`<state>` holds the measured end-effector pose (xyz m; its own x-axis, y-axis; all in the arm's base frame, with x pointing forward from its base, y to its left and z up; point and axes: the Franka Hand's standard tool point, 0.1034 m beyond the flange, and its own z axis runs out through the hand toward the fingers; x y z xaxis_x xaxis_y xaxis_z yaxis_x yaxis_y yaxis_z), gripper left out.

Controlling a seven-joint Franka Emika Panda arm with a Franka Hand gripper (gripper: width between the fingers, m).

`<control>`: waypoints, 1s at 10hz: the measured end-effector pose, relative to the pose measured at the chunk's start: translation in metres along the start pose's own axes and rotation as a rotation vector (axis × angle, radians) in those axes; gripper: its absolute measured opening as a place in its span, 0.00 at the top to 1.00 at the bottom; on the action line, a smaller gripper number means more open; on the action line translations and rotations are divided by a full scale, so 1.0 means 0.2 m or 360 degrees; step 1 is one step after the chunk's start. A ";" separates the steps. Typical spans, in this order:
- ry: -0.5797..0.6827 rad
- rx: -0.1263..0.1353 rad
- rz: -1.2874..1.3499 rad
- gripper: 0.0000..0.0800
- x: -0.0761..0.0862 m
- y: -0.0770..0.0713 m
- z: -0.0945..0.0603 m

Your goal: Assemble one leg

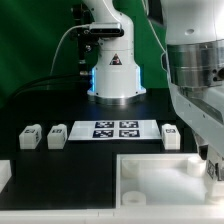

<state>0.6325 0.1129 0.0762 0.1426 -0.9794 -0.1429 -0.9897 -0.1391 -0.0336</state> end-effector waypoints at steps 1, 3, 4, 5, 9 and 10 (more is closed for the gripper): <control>0.0002 -0.0002 -0.0164 0.36 -0.01 0.00 -0.01; 0.0036 -0.0080 -0.0776 0.20 -0.06 0.00 -0.04; 0.0037 -0.0068 -0.0940 0.20 -0.07 -0.01 -0.04; 0.0037 -0.0074 -0.1103 0.19 -0.06 -0.01 -0.04; 0.0095 -0.0123 -0.2070 0.19 -0.01 -0.01 -0.01; 0.0084 -0.0108 -0.1957 0.34 -0.02 -0.01 -0.01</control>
Offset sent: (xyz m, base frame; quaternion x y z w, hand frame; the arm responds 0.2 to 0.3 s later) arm 0.0000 0.0000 0.0000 0.0000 0.0000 -0.2667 0.9638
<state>0.6341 0.1167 0.0791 0.9805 -0.1961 -0.0123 -0.1964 -0.9783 -0.0656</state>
